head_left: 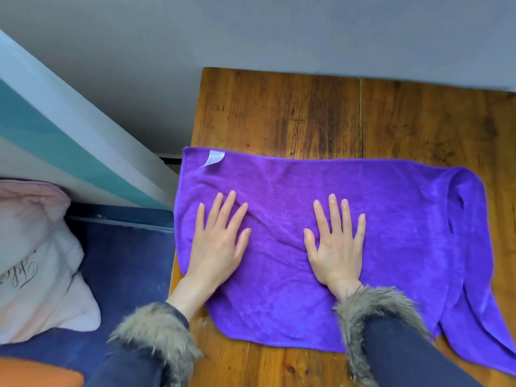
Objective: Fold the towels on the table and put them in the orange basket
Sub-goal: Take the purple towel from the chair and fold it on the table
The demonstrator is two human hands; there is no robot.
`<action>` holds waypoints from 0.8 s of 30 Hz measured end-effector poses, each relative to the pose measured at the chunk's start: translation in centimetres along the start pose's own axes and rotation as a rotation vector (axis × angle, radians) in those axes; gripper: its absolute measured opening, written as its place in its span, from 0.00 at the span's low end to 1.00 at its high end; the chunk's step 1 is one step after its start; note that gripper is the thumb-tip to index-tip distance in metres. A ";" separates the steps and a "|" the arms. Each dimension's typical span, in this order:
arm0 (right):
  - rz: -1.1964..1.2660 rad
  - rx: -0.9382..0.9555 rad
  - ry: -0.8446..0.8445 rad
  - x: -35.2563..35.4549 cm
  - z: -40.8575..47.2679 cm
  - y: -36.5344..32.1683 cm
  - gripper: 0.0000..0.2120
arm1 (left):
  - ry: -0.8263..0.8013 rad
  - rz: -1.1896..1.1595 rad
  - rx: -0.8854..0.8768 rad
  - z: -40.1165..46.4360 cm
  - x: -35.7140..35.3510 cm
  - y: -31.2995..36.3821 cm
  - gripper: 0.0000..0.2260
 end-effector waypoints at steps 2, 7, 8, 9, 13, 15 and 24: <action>0.001 -0.005 -0.005 0.0 0.0 0.0 0.28 | -0.104 0.049 0.025 -0.4 -1.1 -0.5 0.26; 0.002 0.000 -0.036 0.2 0.0 -0.1 0.28 | -0.138 0.109 -0.001 -0.3 -1.0 -2.2 0.24; -0.005 0.002 -0.056 0.3 -0.1 -0.2 0.28 | -0.117 0.098 0.010 -0.5 -0.5 -2.4 0.24; -0.019 0.004 -0.082 0.3 -0.1 -0.2 0.28 | -0.073 0.062 0.036 -0.9 0.2 -2.7 0.22; -0.030 -0.038 -0.141 1.1 -0.4 -1.1 0.28 | 0.248 -0.154 0.316 -5.4 2.8 -5.8 0.17; 0.048 -0.011 -0.111 2.4 -1.5 -3.1 0.28 | 0.280 -0.257 0.505 -8.2 2.7 -7.4 0.15; 0.075 0.162 -0.287 -0.3 -7.4 -11.2 0.30 | 0.198 -0.600 0.652 -10.1 0.8 -7.4 0.11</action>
Point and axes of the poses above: each hand's wrist, its own z-axis towards the middle knuckle, its own x-axis out of the back of the hand, y = z × x, the point moved 5 cm from there along z, towards the middle knuckle, and after that the axes turned 1 degree about -x, right-handed, at the moved point
